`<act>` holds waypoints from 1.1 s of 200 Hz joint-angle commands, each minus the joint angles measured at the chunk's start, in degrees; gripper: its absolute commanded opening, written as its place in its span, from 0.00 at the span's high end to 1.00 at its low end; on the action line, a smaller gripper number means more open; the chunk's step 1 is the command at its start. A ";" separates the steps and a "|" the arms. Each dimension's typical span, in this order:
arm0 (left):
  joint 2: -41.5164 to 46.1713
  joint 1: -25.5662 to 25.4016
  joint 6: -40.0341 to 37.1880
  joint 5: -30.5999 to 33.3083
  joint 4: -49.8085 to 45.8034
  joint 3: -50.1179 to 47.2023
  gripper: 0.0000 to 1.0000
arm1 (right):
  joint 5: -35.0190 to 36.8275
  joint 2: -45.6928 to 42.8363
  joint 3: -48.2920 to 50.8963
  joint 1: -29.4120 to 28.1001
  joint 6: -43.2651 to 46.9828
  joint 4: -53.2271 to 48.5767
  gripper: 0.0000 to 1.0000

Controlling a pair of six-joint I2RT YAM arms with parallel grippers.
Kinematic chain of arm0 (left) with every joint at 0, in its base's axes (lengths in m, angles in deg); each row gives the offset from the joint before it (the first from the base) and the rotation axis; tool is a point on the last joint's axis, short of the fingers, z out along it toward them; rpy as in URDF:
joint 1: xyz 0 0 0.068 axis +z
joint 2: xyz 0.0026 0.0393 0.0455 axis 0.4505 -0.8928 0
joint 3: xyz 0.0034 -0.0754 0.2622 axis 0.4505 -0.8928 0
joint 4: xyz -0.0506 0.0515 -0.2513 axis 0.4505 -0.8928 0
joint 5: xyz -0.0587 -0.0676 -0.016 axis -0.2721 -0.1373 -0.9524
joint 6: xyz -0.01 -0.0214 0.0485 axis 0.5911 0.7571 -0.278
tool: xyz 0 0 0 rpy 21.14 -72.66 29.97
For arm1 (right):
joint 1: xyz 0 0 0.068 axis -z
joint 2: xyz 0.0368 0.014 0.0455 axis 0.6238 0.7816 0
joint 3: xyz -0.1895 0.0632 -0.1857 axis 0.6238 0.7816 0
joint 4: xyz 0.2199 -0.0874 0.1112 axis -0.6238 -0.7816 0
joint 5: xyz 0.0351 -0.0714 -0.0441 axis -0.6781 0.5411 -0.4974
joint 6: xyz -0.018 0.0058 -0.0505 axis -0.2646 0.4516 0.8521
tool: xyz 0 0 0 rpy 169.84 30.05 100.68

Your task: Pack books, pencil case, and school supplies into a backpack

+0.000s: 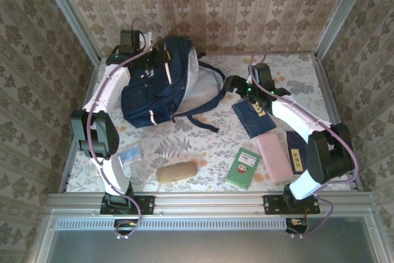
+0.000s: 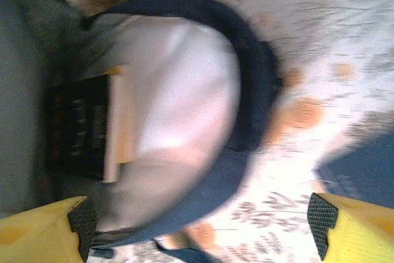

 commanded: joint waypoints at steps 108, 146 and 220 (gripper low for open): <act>15.59 -14.58 11.47 0.31 19.10 -26.55 0.50 | 3.58 16.21 -2.35 15.78 5.34 -11.13 0.00; 18.62 -20.83 11.07 2.04 21.09 -34.34 0.50 | -5.75 16.57 0.47 15.31 3.22 -7.60 0.01; 17.19 -22.66 14.00 6.00 23.55 -47.73 0.49 | -13.55 12.92 9.14 7.91 0.99 -0.44 0.05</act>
